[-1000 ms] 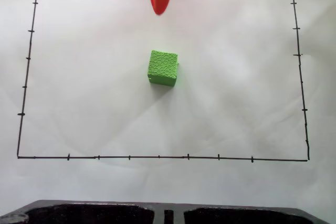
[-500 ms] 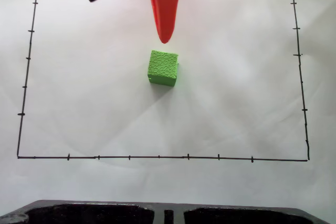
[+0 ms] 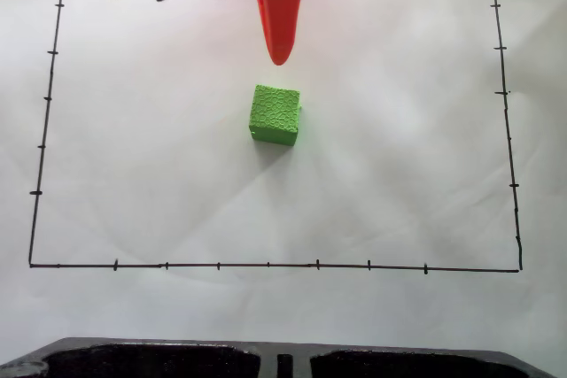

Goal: Grasp the colored block, Place it on the black dot, and then return the arm to the default position.

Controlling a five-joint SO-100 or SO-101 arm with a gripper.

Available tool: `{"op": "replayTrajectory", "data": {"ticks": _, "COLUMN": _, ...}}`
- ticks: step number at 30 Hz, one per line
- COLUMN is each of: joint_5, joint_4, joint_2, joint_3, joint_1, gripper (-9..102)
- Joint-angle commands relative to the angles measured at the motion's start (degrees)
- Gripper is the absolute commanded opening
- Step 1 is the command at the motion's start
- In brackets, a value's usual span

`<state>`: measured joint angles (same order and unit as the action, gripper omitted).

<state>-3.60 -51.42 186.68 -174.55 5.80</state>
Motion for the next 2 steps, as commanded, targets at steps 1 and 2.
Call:
{"op": "replayTrajectory", "data": {"ticks": 1, "joint_5": -0.26, "joint_4": 0.09, "joint_2": 0.70, "joint_3": 0.26, "joint_1": -0.44, "gripper": 0}}
{"op": "replayTrajectory", "data": {"ticks": 2, "joint_5": -0.09, "joint_4": 0.09, "joint_2": 0.70, "joint_3": 0.26, "joint_1": -0.26, "gripper": 0}}
